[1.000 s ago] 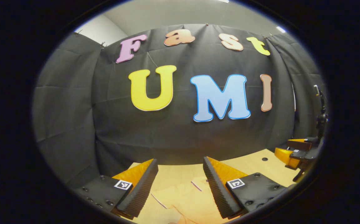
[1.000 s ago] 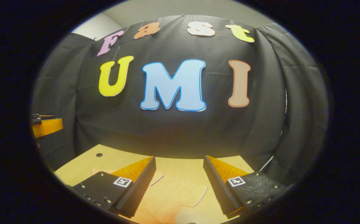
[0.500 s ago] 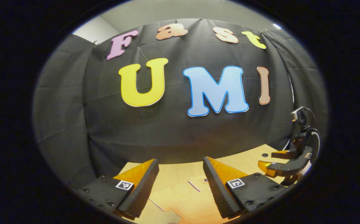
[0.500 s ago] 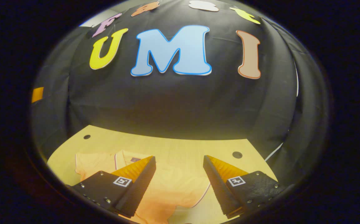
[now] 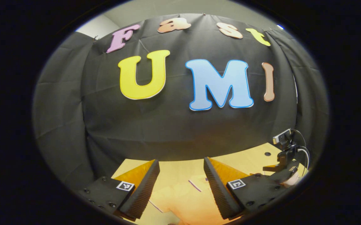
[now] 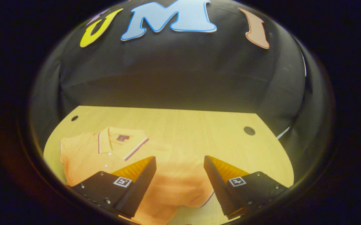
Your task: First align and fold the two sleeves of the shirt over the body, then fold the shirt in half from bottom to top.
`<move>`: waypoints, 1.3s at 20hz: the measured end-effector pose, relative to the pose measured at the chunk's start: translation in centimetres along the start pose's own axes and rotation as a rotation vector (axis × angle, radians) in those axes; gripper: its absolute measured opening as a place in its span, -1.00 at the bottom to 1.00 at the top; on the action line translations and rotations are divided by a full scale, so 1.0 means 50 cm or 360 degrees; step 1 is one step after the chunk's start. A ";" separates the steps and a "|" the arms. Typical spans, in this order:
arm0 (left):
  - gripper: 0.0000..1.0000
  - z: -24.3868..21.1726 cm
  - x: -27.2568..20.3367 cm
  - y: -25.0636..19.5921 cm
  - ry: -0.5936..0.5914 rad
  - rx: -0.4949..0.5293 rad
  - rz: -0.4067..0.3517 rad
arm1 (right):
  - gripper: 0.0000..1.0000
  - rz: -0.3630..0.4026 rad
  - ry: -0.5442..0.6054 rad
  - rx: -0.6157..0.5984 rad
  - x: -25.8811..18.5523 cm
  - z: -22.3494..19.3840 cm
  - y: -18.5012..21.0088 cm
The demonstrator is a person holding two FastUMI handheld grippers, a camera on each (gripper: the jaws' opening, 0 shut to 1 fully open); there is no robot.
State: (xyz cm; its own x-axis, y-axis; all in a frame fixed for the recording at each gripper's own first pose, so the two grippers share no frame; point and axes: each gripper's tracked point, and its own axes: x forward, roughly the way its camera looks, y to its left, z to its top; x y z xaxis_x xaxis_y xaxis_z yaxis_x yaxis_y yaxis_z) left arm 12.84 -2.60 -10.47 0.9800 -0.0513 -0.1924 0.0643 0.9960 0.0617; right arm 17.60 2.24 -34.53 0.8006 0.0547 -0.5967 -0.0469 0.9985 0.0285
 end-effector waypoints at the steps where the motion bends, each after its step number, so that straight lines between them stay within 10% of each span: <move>1: 0.88 -0.005 -0.004 0.005 0.0005 0.0000 0.0005 | 0.93 -0.0022 0.0031 0.0004 0.007 -0.018 -0.010; 15: 0.85 -0.050 0.007 0.027 0.0080 -0.0030 0.0036 | 0.89 -0.0040 0.0235 0.0172 0.063 -0.145 -0.057; 17: 0.85 -0.052 0.011 0.019 0.0081 -0.0035 0.0025 | 0.64 0.0003 0.0215 0.0170 0.069 -0.142 -0.043; 18: 0.87 -0.051 0.012 0.017 0.0081 -0.0036 0.0021 | 0.08 0.0013 0.0209 0.0176 0.071 -0.139 -0.036; 20: 0.89 -0.052 0.013 0.016 0.0083 -0.0031 0.0023 | -0.42 0.0018 0.0218 0.0202 0.074 -0.138 -0.027; 26: 0.89 -0.068 0.017 0.031 0.0105 -0.0042 0.0041 | -0.84 0.0020 0.0287 0.0193 0.071 -0.121 -0.015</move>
State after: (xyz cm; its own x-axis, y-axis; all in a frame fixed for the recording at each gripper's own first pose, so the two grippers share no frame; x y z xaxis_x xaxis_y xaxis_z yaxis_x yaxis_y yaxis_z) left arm 13.13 -0.87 -13.84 0.9667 -0.0214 -0.2552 0.0332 0.9986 0.0418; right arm 16.84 1.67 -41.53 0.6803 0.0762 -0.7290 0.0246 0.9916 0.1267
